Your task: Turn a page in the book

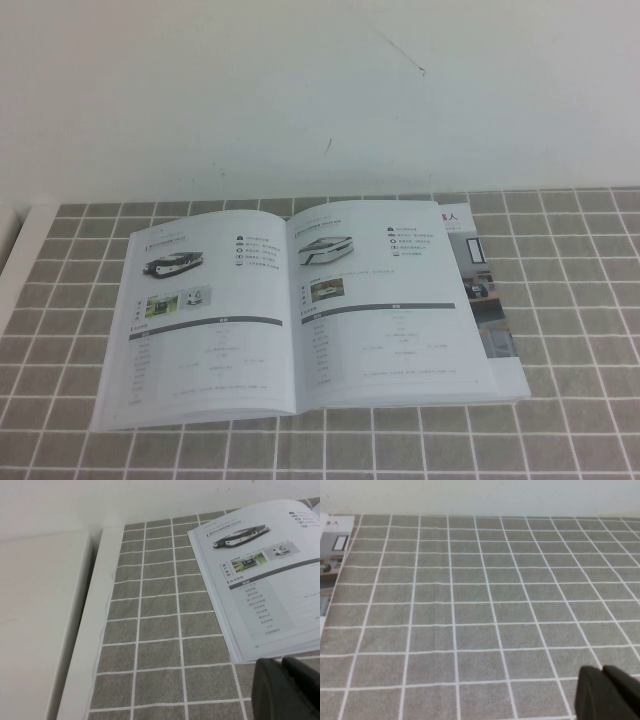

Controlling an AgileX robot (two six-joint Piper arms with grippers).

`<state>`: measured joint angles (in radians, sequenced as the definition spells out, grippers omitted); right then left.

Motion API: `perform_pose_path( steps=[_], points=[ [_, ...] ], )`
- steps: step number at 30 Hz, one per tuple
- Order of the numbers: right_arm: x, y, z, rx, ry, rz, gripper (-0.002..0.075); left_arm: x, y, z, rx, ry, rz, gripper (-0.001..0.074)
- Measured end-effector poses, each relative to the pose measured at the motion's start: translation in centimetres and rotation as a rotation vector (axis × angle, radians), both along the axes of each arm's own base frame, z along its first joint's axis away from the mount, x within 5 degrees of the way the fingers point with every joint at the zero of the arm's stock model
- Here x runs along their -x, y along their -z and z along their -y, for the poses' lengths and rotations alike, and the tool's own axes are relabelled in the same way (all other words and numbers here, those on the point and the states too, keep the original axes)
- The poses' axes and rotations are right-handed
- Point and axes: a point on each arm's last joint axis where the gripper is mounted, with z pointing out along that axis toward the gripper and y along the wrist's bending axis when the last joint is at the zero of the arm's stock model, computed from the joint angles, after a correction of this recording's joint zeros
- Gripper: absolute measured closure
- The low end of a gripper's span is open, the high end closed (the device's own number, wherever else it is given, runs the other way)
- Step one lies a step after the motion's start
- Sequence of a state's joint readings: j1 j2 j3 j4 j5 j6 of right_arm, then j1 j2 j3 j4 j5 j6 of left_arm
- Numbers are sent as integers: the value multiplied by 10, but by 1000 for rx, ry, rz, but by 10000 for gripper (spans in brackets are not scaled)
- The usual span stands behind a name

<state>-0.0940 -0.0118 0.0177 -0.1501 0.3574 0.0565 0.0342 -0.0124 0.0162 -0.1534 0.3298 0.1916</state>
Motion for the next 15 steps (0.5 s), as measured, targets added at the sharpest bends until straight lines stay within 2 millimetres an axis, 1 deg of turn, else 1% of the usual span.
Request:
perform_pose_path(
  steps=[15],
  points=[
    [0,0,0,-2,0,0,727,0,0,0,11,0,5,738]
  ],
)
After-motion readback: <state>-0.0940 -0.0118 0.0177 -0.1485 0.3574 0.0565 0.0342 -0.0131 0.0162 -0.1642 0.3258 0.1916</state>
